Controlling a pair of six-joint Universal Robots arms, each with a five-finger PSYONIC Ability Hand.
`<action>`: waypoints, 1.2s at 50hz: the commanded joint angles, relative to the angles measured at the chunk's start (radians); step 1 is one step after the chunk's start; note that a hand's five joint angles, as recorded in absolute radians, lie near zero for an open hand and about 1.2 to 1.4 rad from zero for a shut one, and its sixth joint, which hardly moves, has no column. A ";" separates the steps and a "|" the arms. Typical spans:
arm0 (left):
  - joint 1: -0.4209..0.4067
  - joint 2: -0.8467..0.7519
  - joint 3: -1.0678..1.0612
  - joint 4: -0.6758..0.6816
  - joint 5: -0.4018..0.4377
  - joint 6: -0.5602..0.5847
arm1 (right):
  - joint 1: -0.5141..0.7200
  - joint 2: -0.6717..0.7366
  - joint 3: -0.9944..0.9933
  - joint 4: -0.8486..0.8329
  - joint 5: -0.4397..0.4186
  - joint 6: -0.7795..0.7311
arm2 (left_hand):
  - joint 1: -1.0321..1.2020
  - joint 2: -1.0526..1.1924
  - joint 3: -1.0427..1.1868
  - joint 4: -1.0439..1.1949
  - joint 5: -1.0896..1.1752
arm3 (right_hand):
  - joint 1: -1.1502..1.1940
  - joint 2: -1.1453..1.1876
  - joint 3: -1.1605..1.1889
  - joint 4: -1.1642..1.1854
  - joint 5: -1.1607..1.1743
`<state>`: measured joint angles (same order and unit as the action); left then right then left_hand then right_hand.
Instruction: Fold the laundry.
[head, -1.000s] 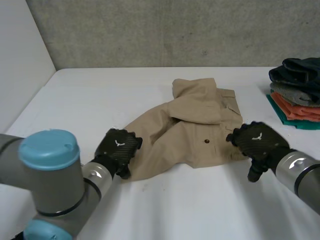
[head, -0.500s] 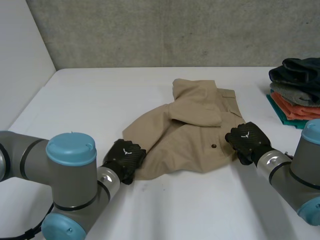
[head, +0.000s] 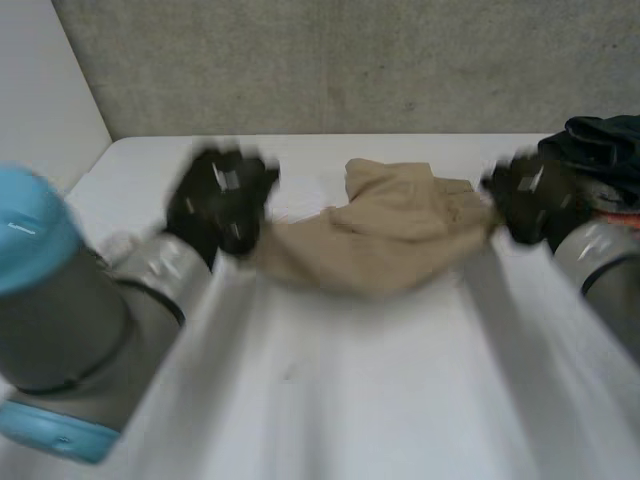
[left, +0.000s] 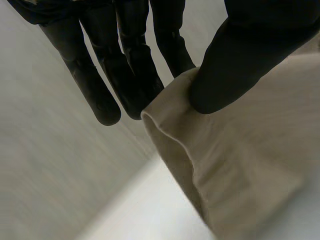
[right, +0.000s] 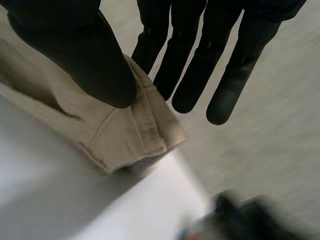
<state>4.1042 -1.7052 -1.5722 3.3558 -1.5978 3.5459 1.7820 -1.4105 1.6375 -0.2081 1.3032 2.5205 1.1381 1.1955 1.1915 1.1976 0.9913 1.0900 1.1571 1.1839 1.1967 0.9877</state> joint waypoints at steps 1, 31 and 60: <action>0.005 0.200 0.283 0.027 -0.030 -0.050 | 0.008 -0.231 -0.344 0.144 0.048 0.136 | 0.258 0.201 0.205 0.199 0.230 | 0.306 0.239 0.212 0.200 0.234; 0.148 -0.687 0.685 0.214 0.047 0.047 | 0.102 0.550 -0.597 -0.074 0.261 0.216 | -0.079 -0.136 -0.132 -0.138 -0.106 | 0.025 -0.042 -0.069 -0.081 -0.047; 0.013 -0.107 -0.132 -0.151 0.007 0.015 | -0.016 0.104 0.005 0.346 -0.042 -0.159 | -0.781 -0.838 -0.834 -0.840 -0.809 | -0.630 -0.697 -0.723 -0.736 -0.702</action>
<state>4.1702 -1.8936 -1.5184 3.4012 -1.5895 3.5846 1.8508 -1.2320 1.4768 0.0630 1.3505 2.5370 0.2508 0.2585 0.2573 0.2589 0.0785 0.2871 0.2844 0.2819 0.2803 0.1130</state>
